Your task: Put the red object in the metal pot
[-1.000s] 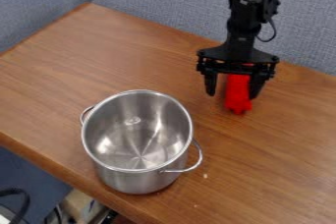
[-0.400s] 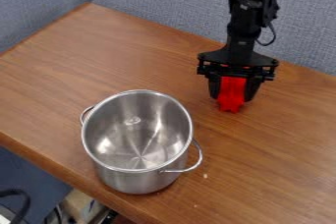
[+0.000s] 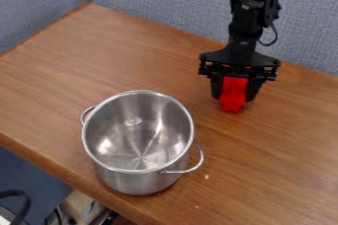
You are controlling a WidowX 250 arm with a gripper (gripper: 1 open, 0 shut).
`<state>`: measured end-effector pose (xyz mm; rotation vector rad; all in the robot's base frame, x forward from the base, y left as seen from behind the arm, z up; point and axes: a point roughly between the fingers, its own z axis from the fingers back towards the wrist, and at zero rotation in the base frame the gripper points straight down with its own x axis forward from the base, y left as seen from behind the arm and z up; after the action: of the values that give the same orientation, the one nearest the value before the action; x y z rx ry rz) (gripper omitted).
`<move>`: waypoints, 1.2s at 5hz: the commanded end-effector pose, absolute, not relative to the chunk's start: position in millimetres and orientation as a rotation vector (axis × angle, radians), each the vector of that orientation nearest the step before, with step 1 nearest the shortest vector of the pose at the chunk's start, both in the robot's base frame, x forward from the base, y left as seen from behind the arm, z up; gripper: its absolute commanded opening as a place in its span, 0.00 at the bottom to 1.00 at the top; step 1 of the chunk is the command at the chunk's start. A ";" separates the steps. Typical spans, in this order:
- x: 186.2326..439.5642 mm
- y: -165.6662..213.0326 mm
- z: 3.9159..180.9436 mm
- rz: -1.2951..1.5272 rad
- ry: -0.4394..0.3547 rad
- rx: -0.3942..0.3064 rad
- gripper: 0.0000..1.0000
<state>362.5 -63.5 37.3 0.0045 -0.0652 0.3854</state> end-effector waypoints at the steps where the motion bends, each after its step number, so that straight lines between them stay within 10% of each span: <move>1: 367.6 -58.1 46.9 0.399 -0.093 -0.003 0.00; 6: 366.4 -53.5 46.5 0.400 -0.091 0.007 0.00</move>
<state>362.5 -62.1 37.3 0.0101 -0.0657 0.3806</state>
